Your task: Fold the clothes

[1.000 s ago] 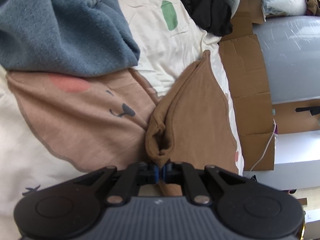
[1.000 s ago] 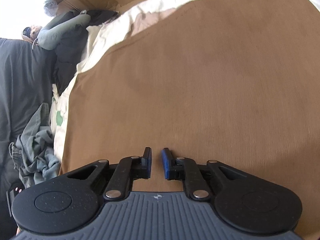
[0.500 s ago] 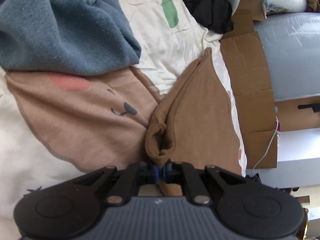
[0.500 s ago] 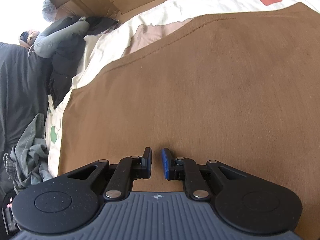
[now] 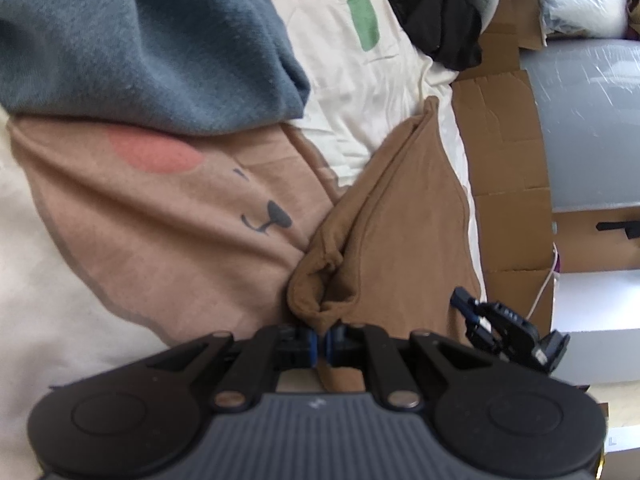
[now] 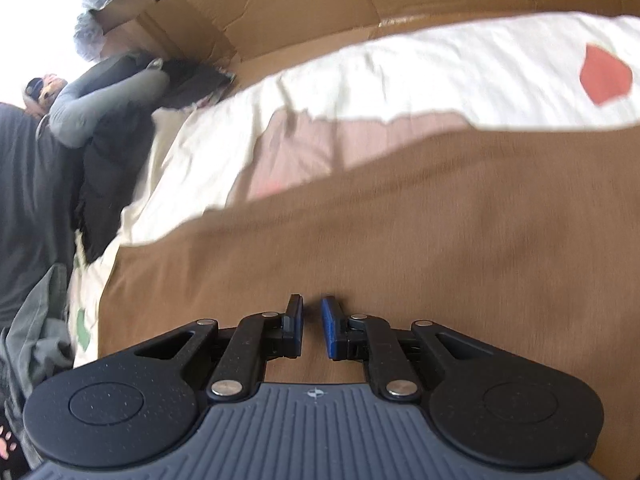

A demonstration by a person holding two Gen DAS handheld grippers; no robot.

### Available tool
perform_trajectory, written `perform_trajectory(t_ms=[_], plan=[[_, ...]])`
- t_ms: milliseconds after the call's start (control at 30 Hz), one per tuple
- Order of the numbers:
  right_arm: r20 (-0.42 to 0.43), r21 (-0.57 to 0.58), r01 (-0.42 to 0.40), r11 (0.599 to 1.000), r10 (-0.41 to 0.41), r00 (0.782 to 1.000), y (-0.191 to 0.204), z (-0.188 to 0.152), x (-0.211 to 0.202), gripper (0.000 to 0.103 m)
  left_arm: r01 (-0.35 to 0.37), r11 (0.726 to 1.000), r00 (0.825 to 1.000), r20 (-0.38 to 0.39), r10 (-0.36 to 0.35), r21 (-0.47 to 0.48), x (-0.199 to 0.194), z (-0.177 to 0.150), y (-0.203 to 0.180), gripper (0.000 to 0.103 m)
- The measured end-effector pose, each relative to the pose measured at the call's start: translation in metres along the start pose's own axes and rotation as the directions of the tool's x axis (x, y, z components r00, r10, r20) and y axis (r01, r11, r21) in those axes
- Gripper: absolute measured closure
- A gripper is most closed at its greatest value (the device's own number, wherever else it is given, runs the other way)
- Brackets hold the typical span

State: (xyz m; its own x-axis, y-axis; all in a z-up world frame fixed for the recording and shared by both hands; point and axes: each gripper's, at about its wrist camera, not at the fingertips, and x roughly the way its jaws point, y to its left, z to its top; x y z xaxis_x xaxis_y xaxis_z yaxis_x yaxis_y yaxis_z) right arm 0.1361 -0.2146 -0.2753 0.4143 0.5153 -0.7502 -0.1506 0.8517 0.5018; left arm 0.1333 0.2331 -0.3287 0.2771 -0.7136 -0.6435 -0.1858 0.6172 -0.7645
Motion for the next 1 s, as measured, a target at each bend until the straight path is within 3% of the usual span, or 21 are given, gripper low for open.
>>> perform_trajectory(t_ms=[200,333,600,700,733,767,1000], plan=[[0.048,0.0,0.045,0.999,-0.045,0.998,-0.004,0.03,0.014,0.086,0.006,1.0,1.0,0.006,-0.006,-0.002,0.001,0.0,0.0,0.098],[0.047,-0.061,0.065,0.996,-0.062,0.997,0.001,0.044,0.02,0.086,0.003,1.0,1.0,0.023,-0.003,-0.003,0.0,-0.004,-0.002,0.099],[0.081,-0.029,0.079,0.996,-0.076,0.994,0.003,0.045,-0.013,0.086,0.003,1.0,0.999,0.04,-0.003,-0.002,-0.006,-0.005,-0.009,0.099],[0.067,-0.1,0.083,0.991,-0.077,0.995,0.013,0.03,-0.031,0.072,0.003,1.0,0.999,0.048,-0.003,0.018,-0.009,-0.006,-0.015,0.099],[0.066,-0.122,0.072,0.99,-0.064,0.996,0.017,0.024,-0.038,0.06,0.004,1.0,0.999,0.05,-0.005,0.026,-0.011,-0.006,-0.017,0.099],[0.065,-0.144,0.061,0.988,-0.053,0.997,0.022,0.018,-0.044,0.054,0.005,0.999,0.999,0.053,-0.007,0.035,-0.012,-0.006,-0.02,0.099],[0.05,-0.263,0.021,0.965,-0.008,0.999,0.051,-0.018,-0.07,0.046,0.032,0.996,0.996,0.08,-0.038,0.077,-0.022,-0.006,-0.04,0.099]])
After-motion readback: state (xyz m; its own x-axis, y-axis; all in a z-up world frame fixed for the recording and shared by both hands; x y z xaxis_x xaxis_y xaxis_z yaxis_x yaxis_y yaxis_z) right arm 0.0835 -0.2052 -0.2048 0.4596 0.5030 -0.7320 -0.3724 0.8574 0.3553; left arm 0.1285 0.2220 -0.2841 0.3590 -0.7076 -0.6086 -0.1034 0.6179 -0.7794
